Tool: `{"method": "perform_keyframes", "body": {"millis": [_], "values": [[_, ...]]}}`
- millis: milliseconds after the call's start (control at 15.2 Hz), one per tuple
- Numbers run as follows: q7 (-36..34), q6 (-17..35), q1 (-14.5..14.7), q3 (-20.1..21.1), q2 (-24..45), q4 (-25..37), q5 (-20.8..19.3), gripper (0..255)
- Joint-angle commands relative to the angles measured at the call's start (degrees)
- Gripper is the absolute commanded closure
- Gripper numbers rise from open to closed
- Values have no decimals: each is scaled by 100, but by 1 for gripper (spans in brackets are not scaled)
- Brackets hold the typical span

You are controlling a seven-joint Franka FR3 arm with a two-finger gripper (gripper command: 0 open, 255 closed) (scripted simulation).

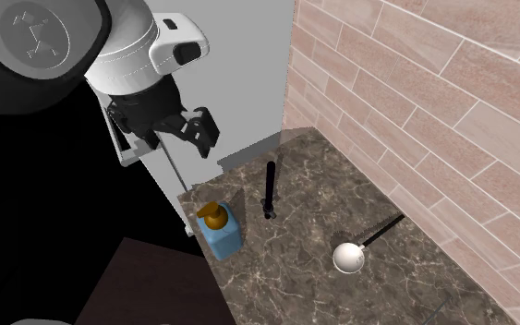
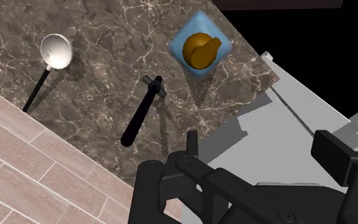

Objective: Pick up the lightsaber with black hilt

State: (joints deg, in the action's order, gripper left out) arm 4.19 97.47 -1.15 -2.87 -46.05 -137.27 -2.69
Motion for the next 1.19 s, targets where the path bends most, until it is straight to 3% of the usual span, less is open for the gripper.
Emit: {"method": "perform_keyframes", "body": {"millis": [0,594,990,1122], "values": [[0,0,0,0,0,0,0,0],[1321,1484,-138,-1136,864,-300,-381,0],[2252,2392,-56,-1904,1794,-98,-310,0],[2267,2555,-58,-1929,1834,-223,-311,0]]}}
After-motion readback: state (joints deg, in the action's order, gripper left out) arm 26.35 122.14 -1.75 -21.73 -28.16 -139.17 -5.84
